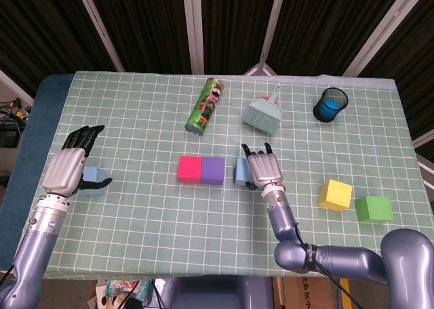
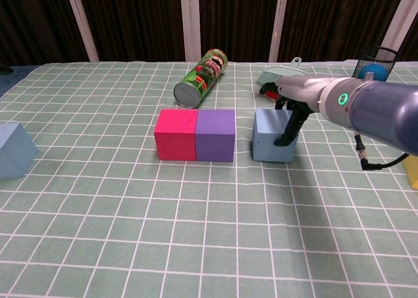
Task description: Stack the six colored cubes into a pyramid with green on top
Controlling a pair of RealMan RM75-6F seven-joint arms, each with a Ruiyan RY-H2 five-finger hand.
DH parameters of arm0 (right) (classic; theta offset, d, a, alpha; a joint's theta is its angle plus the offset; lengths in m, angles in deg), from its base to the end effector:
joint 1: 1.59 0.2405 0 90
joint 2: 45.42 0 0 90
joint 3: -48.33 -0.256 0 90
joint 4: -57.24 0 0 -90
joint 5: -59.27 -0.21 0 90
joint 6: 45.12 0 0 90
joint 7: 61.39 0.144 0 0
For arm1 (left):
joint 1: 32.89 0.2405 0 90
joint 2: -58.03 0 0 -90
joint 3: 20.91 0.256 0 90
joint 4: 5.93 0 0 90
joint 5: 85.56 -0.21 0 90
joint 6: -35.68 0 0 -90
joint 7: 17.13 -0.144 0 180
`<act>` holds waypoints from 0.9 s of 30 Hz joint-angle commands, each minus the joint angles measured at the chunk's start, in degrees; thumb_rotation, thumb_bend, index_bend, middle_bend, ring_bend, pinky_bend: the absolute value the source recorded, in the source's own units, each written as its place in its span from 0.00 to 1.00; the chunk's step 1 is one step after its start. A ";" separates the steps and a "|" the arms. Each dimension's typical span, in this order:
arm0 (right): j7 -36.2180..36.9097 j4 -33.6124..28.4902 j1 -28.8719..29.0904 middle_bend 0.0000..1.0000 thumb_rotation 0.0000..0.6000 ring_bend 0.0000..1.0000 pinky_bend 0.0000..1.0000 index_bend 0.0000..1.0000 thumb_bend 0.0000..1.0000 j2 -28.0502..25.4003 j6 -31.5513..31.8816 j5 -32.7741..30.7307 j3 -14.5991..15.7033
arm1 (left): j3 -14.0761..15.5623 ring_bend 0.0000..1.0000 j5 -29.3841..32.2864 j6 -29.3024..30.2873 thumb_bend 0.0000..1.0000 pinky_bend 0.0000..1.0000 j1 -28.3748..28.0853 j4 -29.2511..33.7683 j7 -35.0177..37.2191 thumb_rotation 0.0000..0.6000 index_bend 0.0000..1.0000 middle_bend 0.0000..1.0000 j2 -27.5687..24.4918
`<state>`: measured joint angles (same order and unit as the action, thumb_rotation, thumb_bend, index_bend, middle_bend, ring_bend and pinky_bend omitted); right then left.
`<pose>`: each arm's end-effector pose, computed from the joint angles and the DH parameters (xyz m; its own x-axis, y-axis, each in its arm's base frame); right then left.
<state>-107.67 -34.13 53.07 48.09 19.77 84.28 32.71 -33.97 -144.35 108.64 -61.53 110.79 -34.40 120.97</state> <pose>-0.1000 -0.3603 -0.0304 0.4598 -0.3568 0.8132 -0.8861 -0.1245 0.4465 -0.1679 0.2886 0.1348 0.2168 0.0954 0.9715 0.9732 -0.0993 -0.2074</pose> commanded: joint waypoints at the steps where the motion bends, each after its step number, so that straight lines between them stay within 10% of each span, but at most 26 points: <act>1: -0.02 -0.05 0.22 0.45 1.00 0.30 0.05 0.00 0.30 0.28 0.06 -0.06 -0.05 | -0.04 0.01 0.04 -0.02 0.10 0.03 -0.01 0.02 0.06 1.00 0.00 0.06 -0.05; 27: -1.85 2.14 2.99 0.45 1.00 0.30 0.06 0.00 0.30 4.04 1.27 -2.32 -1.33 | -0.83 0.01 1.01 -0.26 0.10 0.03 0.03 0.05 1.65 1.00 0.00 0.06 -0.88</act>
<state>-109.45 -32.04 56.00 52.05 21.01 82.05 31.44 -34.77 -143.36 108.39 -61.50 110.84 -32.76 120.11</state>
